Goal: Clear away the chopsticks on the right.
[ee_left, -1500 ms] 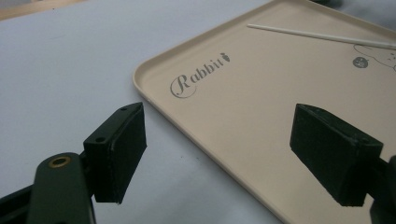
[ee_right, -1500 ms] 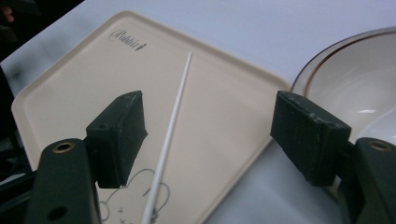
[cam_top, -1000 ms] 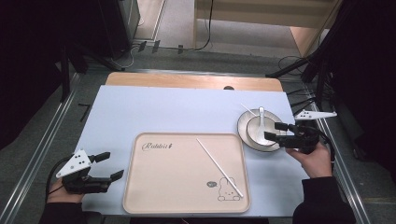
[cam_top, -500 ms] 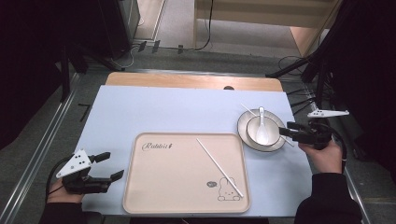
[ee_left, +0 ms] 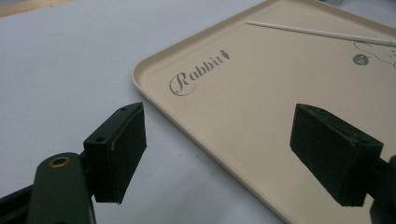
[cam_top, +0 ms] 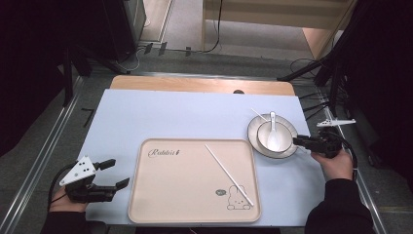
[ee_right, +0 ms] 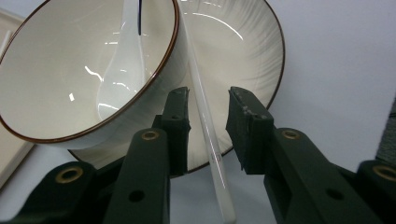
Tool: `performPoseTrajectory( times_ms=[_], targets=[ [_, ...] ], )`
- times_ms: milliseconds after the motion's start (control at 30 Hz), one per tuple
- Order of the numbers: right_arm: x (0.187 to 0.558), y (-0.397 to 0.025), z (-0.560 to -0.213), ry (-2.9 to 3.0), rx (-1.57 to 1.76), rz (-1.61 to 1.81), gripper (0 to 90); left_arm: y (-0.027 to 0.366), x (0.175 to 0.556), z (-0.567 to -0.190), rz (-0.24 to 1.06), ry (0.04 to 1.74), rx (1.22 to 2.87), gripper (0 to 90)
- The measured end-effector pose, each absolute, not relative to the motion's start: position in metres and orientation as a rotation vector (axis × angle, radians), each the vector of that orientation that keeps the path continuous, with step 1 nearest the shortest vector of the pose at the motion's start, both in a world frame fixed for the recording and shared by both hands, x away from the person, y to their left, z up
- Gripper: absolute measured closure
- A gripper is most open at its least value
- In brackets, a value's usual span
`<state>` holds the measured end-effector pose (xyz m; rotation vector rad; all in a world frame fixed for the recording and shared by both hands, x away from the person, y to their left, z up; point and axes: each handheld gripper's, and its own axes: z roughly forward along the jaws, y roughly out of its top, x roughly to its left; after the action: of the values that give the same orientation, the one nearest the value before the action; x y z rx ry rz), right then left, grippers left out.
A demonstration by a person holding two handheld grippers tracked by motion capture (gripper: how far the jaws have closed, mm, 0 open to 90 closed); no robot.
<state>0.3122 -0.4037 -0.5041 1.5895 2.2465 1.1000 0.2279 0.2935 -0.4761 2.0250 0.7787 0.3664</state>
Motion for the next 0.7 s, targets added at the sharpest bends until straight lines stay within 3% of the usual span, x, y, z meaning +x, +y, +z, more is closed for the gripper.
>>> performPoseTrajectory(
  times_ms=[500,700],
  targets=[
    [0.331,-0.394,-0.525,2.352,1.606,1.056,83.2,0.294,0.228,-0.476,0.367,0.778,2.017,19.1],
    [0.333,-0.396,-0.523,2.349,1.669,1.041,84.3,0.294,0.228,-0.476,0.367,0.776,2.016,19.2]
  ],
)
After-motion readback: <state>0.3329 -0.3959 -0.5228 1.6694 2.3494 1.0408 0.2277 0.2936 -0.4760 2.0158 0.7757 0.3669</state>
